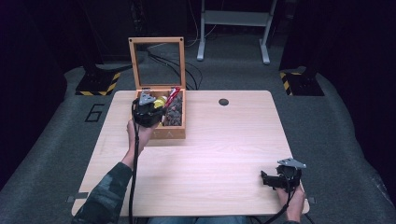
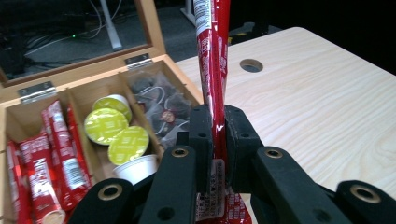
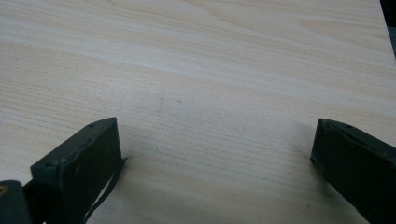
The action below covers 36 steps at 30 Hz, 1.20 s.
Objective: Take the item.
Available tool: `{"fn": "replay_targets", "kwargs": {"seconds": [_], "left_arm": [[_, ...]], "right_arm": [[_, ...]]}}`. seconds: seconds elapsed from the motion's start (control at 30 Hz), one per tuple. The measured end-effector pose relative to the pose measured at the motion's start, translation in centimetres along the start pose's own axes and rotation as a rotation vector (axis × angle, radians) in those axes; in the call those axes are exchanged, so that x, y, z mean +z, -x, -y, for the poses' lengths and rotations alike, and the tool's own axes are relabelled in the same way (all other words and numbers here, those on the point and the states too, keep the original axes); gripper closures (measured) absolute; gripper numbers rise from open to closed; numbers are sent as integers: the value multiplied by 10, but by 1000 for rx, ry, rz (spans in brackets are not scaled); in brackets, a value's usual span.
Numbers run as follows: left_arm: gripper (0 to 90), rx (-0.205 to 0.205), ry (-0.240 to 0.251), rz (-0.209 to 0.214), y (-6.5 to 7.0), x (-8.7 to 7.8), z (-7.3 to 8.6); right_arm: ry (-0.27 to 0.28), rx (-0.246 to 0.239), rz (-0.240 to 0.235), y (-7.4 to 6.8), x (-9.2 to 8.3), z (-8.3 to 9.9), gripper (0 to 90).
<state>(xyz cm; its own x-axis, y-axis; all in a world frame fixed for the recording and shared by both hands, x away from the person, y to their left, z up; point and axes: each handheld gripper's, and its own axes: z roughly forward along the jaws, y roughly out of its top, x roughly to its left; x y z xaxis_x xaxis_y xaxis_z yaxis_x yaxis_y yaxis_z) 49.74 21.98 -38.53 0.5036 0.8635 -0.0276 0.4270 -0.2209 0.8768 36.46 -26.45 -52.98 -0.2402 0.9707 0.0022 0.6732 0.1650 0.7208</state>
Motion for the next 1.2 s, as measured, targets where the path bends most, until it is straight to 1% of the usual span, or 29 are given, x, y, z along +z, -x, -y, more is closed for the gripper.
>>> {"fn": "replay_targets", "kwargs": {"seconds": [0.07,0.13,0.2,0.23,0.27,0.3,0.33,0.37,0.53,0.63,0.73,0.77,0.8,0.83,0.87,0.97,1.03,1.07,1.2], "left_arm": [[822,7,-3,4,2,1,0],[822,13,-7,17,8,5,0],[822,17,-9,22,11,6,0],[822,26,-14,31,16,9,0],[822,26,-14,31,16,9,0],[822,39,-17,36,21,11,0],[822,39,-17,36,21,11,0],[822,52,-26,40,26,13,0],[822,53,-33,55,32,19,3],[822,59,-33,70,40,24,4],[822,59,-39,78,43,26,4],[822,60,-42,88,48,29,5],[822,60,-42,88,48,29,5],[822,55,-47,102,52,33,6],[822,55,-47,102,52,33,6],[822,54,-45,112,59,38,7],[822,63,-57,123,65,42,9],[822,63,-57,123,65,42,9],[822,65,-69,140,73,50,12]], "right_arm": [[-1,-1,0,0,0,0,11],[0,0,0,0,0,0,11],[0,0,0,0,0,0,11],[0,0,1,0,0,0,11],[0,0,1,0,0,0,11],[0,0,0,0,0,0,11],[0,0,0,0,0,0,11],[0,0,0,0,0,0,11],[0,-1,0,0,0,0,11],[0,-1,1,0,0,0,11],[0,0,1,0,0,0,11],[0,0,1,0,0,0,11],[0,0,1,0,0,0,11],[0,0,1,0,0,0,11],[0,0,1,0,0,0,11],[0,-1,1,0,0,0,11],[0,-1,1,0,0,0,11],[0,-1,1,0,0,0,11],[0,-1,1,0,0,0,11]]}}
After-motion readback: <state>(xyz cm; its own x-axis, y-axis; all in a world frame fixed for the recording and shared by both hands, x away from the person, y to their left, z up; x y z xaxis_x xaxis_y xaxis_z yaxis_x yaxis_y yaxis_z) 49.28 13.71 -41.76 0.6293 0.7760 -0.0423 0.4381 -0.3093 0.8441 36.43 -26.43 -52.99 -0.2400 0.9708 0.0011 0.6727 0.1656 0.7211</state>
